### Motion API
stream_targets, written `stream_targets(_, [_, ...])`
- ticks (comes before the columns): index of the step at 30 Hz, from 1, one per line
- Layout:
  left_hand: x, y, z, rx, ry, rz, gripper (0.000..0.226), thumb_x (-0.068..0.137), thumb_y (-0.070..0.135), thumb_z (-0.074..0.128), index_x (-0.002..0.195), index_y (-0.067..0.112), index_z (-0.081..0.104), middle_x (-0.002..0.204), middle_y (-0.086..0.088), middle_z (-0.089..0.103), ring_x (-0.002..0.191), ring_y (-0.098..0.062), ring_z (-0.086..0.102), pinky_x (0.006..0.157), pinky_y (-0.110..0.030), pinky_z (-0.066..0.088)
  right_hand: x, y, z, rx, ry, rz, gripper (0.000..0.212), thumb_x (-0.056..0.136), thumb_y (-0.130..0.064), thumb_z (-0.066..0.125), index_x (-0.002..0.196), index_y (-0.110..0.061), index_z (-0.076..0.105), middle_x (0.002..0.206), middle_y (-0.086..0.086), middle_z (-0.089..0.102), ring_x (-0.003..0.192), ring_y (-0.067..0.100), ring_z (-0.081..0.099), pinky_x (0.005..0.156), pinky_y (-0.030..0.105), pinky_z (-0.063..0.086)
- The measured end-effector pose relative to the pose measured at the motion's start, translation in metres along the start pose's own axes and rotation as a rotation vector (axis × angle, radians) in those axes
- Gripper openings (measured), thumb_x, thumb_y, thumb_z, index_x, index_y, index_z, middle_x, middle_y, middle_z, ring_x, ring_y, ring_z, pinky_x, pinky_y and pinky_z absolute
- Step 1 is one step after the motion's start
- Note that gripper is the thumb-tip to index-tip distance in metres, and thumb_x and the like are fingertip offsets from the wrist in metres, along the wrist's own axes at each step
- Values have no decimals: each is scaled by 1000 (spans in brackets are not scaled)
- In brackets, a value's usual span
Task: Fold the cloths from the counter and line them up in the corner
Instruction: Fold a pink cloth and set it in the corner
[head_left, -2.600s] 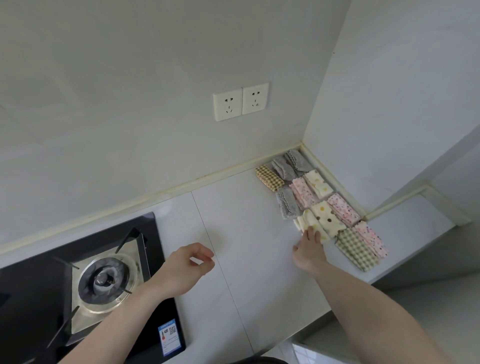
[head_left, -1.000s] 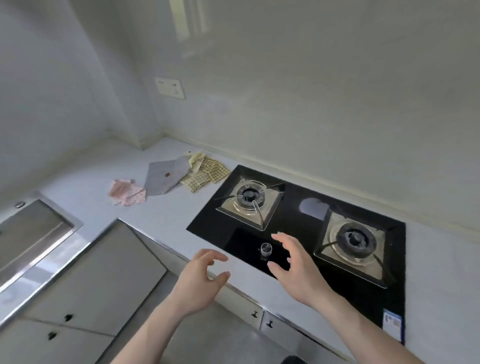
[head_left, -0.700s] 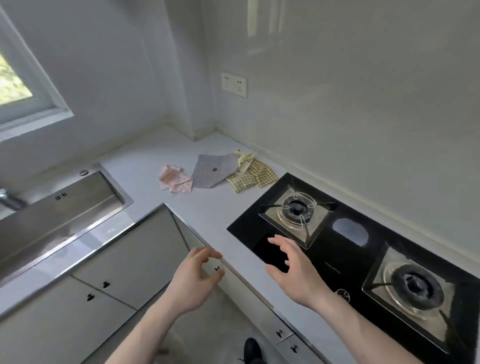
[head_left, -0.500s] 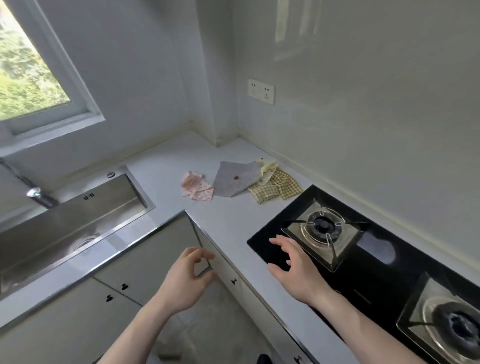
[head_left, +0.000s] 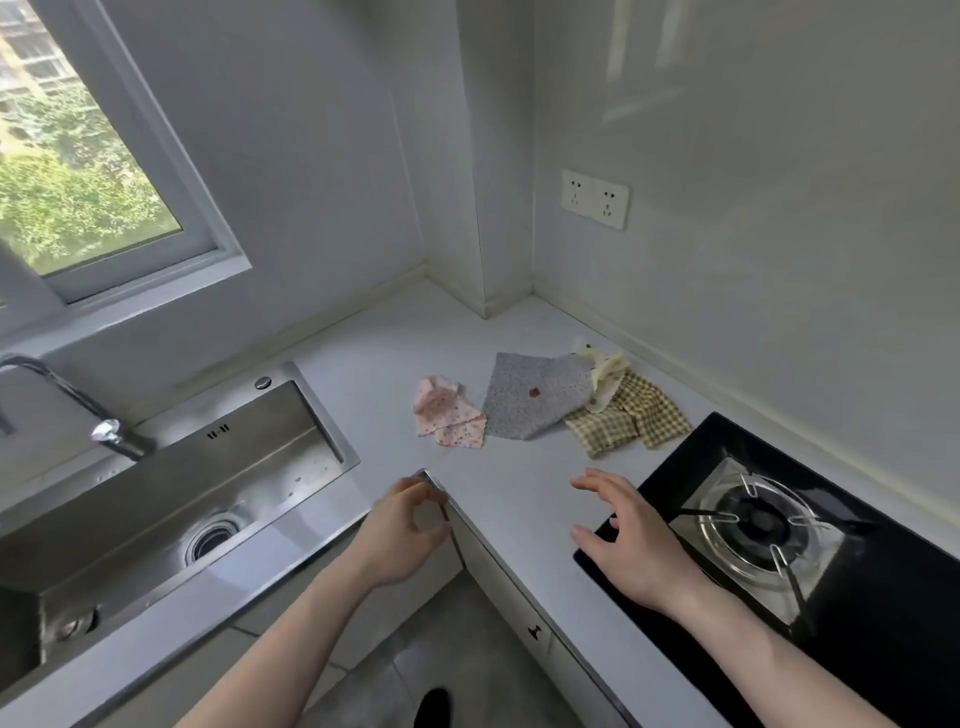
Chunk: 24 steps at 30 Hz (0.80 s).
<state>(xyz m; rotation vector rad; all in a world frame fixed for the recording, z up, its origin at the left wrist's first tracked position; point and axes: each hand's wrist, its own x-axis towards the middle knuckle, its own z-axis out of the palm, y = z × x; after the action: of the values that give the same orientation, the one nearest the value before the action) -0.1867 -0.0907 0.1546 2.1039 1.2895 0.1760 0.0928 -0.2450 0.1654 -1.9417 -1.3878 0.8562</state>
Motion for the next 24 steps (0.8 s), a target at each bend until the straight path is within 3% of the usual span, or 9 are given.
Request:
stream_targets(7, [131, -68, -34, 175, -191, 68, 42, 95, 38, 65, 136, 29, 60, 163, 3, 34, 145, -20, 42, 118, -36, 37, 89, -18, 57, -22, 51, 109, 50, 98, -31, 63, 145, -34, 45, 154, -18, 33, 141, 0, 36, 118, 28, 35])
stream_targets(14, [233, -144, -9, 298, -255, 93, 47, 94, 36, 65, 140, 33, 57, 170, 4, 22, 151, -28, 32, 121, -40, 32, 180, -5, 113, -62, 81, 176, 48, 98, -32, 62, 144, -33, 47, 146, -21, 38, 134, -1, 41, 114, 23, 34])
stream_targets(18, [255, -186, 26, 262, -113, 194, 63, 88, 43, 56, 150, 36, 48, 169, 12, 20, 155, -21, 25, 125, -36, 26, 217, 29, 141, -125, 93, 147, 46, 100, -33, 60, 143, -34, 45, 146, -23, 36, 140, 1, 36, 114, 18, 27])
stream_targets(20, [254, -204, 47, 277, 2, 279, 68, 92, 48, 43, 159, 36, 35, 168, 18, 13, 158, -13, 14, 128, -36, 15, 229, 54, 164, -260, 69, 105, 51, 101, -40, 54, 149, -35, 39, 157, -21, 27, 149, 4, 22, 119, 19, 15])
stream_targets(22, [253, -215, 61, 316, 74, 329, 68, 97, 51, 33, 162, 36, 25, 168, 21, 11, 158, -6, 4, 129, -35, 7, 234, 80, 194, -482, 66, 34, 57, 102, -49, 41, 157, -34, 32, 168, -16, 14, 157, 8, 5, 126, 29, 2])
stream_targets(24, [254, -220, 67, 300, 121, 379, 67, 97, 54, 32, 161, 36, 28, 165, 25, 20, 157, -2, 6, 128, -31, 7, 233, 98, 216, -575, 130, -26, 61, 100, -53, 32, 158, -33, 33, 169, -13, 16, 158, 10, 4, 126, 41, 0])
